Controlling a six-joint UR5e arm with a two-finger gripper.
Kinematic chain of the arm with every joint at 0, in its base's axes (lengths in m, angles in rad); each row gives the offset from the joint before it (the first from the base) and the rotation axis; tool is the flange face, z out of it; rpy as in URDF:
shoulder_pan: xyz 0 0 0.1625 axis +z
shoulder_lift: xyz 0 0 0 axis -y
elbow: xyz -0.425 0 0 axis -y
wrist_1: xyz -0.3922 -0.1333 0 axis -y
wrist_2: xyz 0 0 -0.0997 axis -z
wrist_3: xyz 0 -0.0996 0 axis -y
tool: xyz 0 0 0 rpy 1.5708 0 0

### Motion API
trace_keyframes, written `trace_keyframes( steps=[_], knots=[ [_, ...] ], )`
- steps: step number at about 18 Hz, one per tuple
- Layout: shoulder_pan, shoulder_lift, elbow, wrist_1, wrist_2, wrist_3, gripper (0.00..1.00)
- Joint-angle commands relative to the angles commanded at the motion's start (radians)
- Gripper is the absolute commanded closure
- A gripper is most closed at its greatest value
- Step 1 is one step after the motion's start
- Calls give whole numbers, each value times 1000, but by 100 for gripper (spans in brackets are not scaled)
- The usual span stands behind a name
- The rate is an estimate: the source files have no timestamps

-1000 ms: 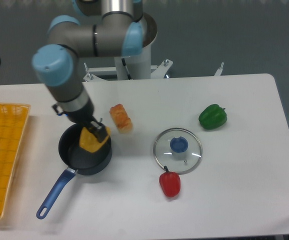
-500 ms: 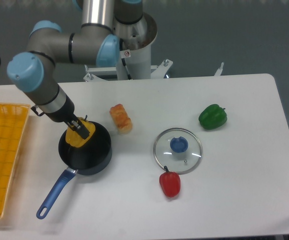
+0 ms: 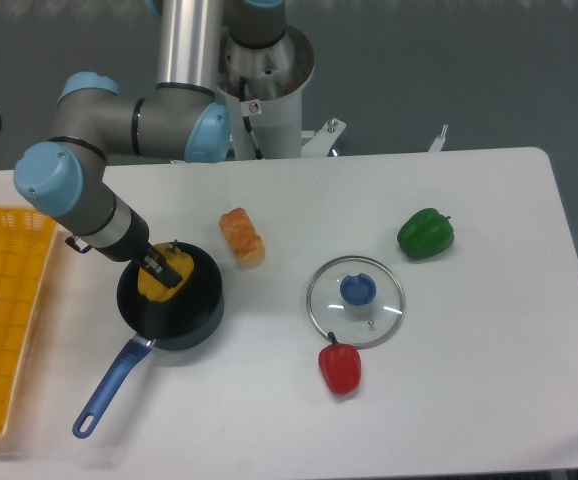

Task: Place the yellow pepper in the pot

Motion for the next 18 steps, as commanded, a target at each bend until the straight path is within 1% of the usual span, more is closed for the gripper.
trace_keyframes(
  steps=[4, 6, 7, 9, 12, 15, 18],
  knots=[
    [3, 5, 11, 0, 3, 0, 1],
    [17, 18, 18, -2, 3, 5, 2],
    [35, 38, 20, -3, 2, 9, 2],
    [83, 77, 21, -9, -2, 32, 3],
    [155, 120, 25, -11, -11, 98, 2],
    [250, 141, 31, -6, -38, 147, 1],
    [356, 144, 52, -6, -125, 219, 0]
  ],
)
